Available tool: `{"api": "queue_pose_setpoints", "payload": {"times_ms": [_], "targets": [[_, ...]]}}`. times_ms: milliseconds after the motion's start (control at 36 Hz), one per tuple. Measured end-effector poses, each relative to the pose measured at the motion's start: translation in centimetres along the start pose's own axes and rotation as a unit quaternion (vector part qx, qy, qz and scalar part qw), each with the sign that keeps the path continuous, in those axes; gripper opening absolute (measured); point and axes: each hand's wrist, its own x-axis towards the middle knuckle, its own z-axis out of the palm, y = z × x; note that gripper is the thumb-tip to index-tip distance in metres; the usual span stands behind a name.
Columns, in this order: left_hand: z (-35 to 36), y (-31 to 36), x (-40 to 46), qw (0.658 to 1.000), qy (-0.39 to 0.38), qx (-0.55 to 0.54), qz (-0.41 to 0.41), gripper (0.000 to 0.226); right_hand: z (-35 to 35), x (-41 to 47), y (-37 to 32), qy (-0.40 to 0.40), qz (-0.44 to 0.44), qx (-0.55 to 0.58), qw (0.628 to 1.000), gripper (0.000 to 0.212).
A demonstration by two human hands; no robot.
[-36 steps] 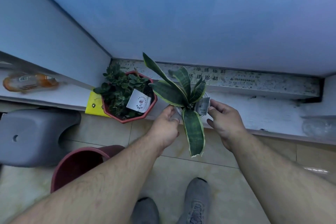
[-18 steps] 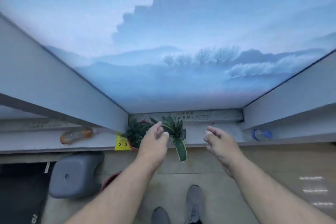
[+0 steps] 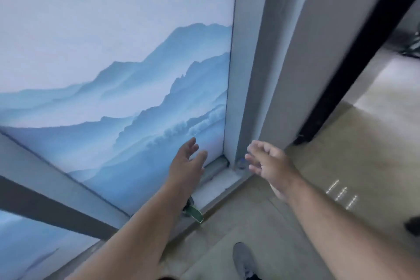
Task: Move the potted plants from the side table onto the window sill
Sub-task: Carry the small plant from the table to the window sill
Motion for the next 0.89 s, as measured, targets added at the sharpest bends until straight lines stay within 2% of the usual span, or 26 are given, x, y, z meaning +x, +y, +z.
{"api": "queue_pose_setpoints", "payload": {"times_ms": [222,389,417,444,472,500,556,667,722,778,889], "targets": [[9.8,1.4,-4.7,0.986,-0.163,0.002,0.035,0.052,-10.0,-10.8,0.9,0.156,-0.036,0.085,0.983,0.053],[21.1,1.3,-11.9,0.951,-0.3,0.037,0.06,0.053,-19.5,-21.3,3.6,0.291,-0.056,0.118,0.948,0.051],[22.2,1.1,-12.8,0.943,-0.323,0.039,0.069,0.053,-20.4,-22.6,3.8,0.309,-0.053,0.128,0.941,0.049],[25.4,1.0,-15.4,0.928,-0.361,0.045,0.08,0.052,-22.6,-26.2,4.5,0.351,-0.054,0.141,0.924,0.04],[25.3,0.9,-15.5,0.926,-0.367,0.044,0.078,0.052,-22.6,-26.4,4.6,0.36,-0.053,0.153,0.919,0.026],[30.0,0.0,-20.2,0.9,-0.423,0.067,0.085,0.052,-26.2,-31.9,6.4,0.419,-0.055,0.18,0.888,0.013],[30.7,0.0,-20.7,0.896,-0.431,0.064,0.089,0.054,-26.7,-32.5,6.6,0.427,-0.071,0.195,0.88,0.006],[37.4,-1.4,-29.5,0.846,-0.517,0.083,0.102,0.052,-32.1,-41.1,10.4,0.512,-0.085,0.242,0.82,0.04],[40.2,-1.9,-33.9,0.828,-0.546,0.082,0.1,0.048,-34.4,-44.9,12.4,0.538,-0.086,0.255,0.799,0.049],[43.1,-3.0,-38.5,0.807,-0.576,0.078,0.104,0.045,-36.8,-49.4,14.3,0.572,-0.084,0.264,0.772,0.051],[48.1,-5.4,-48.0,0.776,-0.617,0.093,0.095,0.052,-41.6,-58.9,18.2,0.624,-0.083,0.277,0.726,0.049]]}}
